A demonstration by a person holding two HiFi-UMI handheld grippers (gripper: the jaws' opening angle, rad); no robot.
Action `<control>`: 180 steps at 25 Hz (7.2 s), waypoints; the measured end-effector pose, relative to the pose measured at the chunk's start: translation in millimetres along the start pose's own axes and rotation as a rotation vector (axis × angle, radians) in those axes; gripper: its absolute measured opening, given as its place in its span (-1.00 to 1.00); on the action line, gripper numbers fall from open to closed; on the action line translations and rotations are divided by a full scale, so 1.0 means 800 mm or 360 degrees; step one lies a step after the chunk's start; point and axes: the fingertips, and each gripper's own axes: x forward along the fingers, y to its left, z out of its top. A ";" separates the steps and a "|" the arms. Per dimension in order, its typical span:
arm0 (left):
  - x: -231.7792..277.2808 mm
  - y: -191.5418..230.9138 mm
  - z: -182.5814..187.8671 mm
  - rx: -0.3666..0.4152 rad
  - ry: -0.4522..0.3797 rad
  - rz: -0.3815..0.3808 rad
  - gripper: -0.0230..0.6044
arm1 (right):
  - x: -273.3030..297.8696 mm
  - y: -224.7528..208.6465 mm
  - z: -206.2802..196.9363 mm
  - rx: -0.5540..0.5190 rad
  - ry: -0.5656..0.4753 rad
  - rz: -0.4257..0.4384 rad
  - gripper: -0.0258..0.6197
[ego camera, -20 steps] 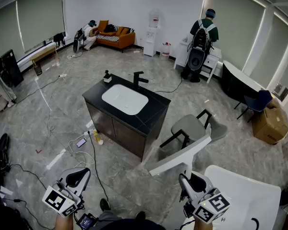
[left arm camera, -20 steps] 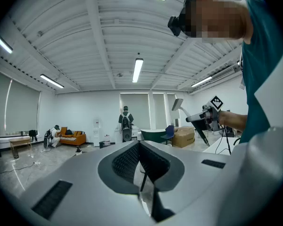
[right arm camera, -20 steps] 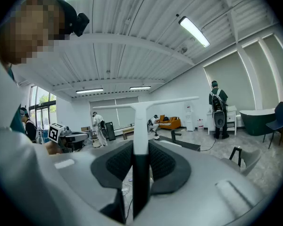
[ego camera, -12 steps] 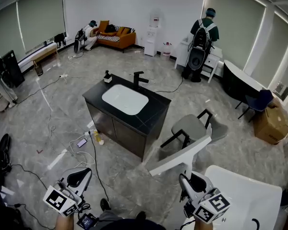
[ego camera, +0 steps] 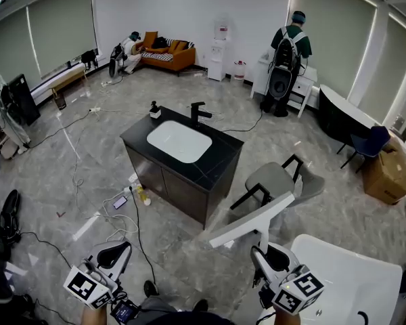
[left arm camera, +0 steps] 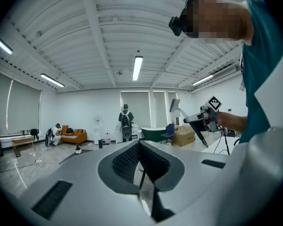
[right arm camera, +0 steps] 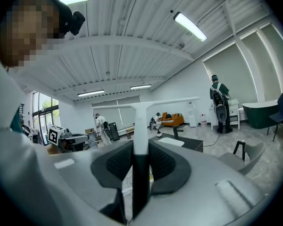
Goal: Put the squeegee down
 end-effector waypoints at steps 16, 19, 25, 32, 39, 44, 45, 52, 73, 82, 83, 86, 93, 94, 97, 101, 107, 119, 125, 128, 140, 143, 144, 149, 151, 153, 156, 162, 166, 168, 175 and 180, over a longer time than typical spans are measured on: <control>0.047 0.097 -0.019 -0.0091 -0.0011 -0.0105 -0.91 | 0.092 0.012 0.013 -0.0032 0.0040 -0.0090 -0.62; 0.068 0.118 -0.016 -0.0087 -0.0033 -0.0163 -0.91 | 0.113 0.010 0.022 -0.0037 0.0033 -0.0136 -0.62; 0.092 0.179 -0.008 -0.0098 -0.0085 -0.0198 -0.91 | 0.159 0.012 0.036 -0.0055 0.0022 -0.0197 -0.62; 0.118 0.228 -0.020 -0.0102 -0.0080 -0.0276 -0.91 | 0.204 0.007 0.047 -0.0063 -0.0012 -0.0274 -0.62; 0.156 0.253 -0.032 -0.0124 -0.0050 -0.0278 -0.91 | 0.242 -0.024 0.051 -0.0066 0.0038 -0.0269 -0.62; 0.192 0.263 -0.025 -0.0140 -0.0047 -0.0160 -0.91 | 0.288 -0.072 0.066 -0.0056 0.0058 -0.0146 -0.62; 0.196 0.262 -0.022 -0.0144 -0.0053 -0.0125 -0.91 | 0.296 -0.080 0.072 -0.0067 0.0059 -0.0107 -0.62; 0.243 0.251 -0.016 -0.0178 -0.0039 0.0047 -0.91 | 0.336 -0.145 0.100 -0.0085 0.0091 0.0066 -0.62; 0.315 0.222 -0.012 -0.0175 0.0121 0.0358 -0.91 | 0.421 -0.238 0.099 -0.0017 0.0260 0.0438 -0.62; 0.343 0.330 -0.013 -0.0207 0.0044 0.0283 -0.91 | 0.494 -0.217 0.109 -0.0050 0.0253 0.0354 -0.62; 0.346 0.339 -0.011 -0.0214 0.0028 0.0265 -0.91 | 0.501 -0.214 0.111 -0.0060 0.0255 0.0342 -0.62; 0.360 0.367 -0.013 -0.0215 0.0016 0.0204 -0.91 | 0.524 -0.205 0.113 -0.0062 0.0254 0.0305 -0.62; 0.376 0.440 -0.025 -0.0230 0.0000 0.0116 -0.91 | 0.583 -0.188 0.102 -0.0062 0.0288 0.0230 -0.62; 0.377 0.449 -0.025 -0.0231 -0.0005 0.0107 -0.91 | 0.590 -0.186 0.102 -0.0063 0.0289 0.0218 -0.62; 0.379 0.472 -0.026 -0.0230 -0.0022 0.0080 -0.91 | 0.609 -0.180 0.103 -0.0076 0.0290 0.0184 -0.62; 0.377 0.500 -0.033 -0.0231 -0.0025 0.0051 -0.91 | 0.631 -0.170 0.104 -0.0089 0.0288 0.0150 -0.62; 0.382 0.531 -0.042 -0.0236 -0.0013 0.0038 -0.91 | 0.658 -0.166 0.106 -0.0101 0.0311 0.0135 -0.62; 0.410 0.568 -0.050 -0.0309 -0.0005 0.0302 -0.91 | 0.754 -0.223 0.110 -0.0100 0.0410 0.0331 -0.62; 0.431 0.582 -0.075 -0.0394 0.0029 0.0429 -0.91 | 0.813 -0.247 0.091 -0.0100 0.0532 0.0453 -0.62; 0.445 0.586 -0.084 -0.0418 0.0046 0.0456 -0.91 | 0.840 -0.256 0.074 -0.0084 0.0596 0.0502 -0.62; 0.454 0.583 -0.126 -0.0500 0.0115 0.0568 -0.91 | 0.897 -0.266 0.000 -0.0043 0.0804 0.0632 -0.62; 0.453 0.573 -0.142 -0.0534 0.0129 0.0579 -0.91 | 0.900 -0.268 -0.020 -0.0026 0.0842 0.0640 -0.62; 0.452 0.569 -0.147 -0.0545 0.0134 0.0584 -0.91 | 0.900 -0.269 -0.026 -0.0021 0.0855 0.0643 -0.62; 0.448 0.558 -0.166 -0.0579 0.0148 0.0606 -0.91 | 0.902 -0.270 -0.053 0.0001 0.0908 0.0655 -0.62; 0.447 0.555 -0.172 -0.0591 0.0153 0.0613 -0.91 | 0.903 -0.272 -0.063 0.0013 0.0926 0.0658 -0.62; 0.448 0.553 -0.179 -0.0603 0.0164 0.0618 -0.91 | 0.904 -0.274 -0.074 0.0025 0.0945 0.0659 -0.62; 0.452 0.553 -0.188 -0.0622 0.0178 0.0617 -0.91 | 0.910 -0.278 -0.088 0.0040 0.0975 0.0657 -0.62; 0.471 0.556 -0.199 -0.0635 0.0194 0.0579 -0.91 | 0.926 -0.286 -0.109 0.0081 0.1008 0.0643 -0.62; 0.482 0.557 -0.205 -0.0634 0.0201 0.0552 -0.91 | 0.935 -0.293 -0.122 0.0104 0.1019 0.0630 -0.62; 0.484 0.557 -0.211 -0.0638 0.0213 0.0545 -0.91 | 0.938 -0.295 -0.130 0.0122 0.1026 0.0624 -0.62; 0.480 0.551 -0.230 -0.0663 0.0250 0.0548 -0.91 | 0.937 -0.299 -0.156 0.0153 0.1065 0.0615 -0.62; 0.479 0.541 -0.243 -0.0686 0.0276 0.0543 -0.91 | 0.936 -0.310 -0.169 0.0187 0.1081 0.0588 -0.62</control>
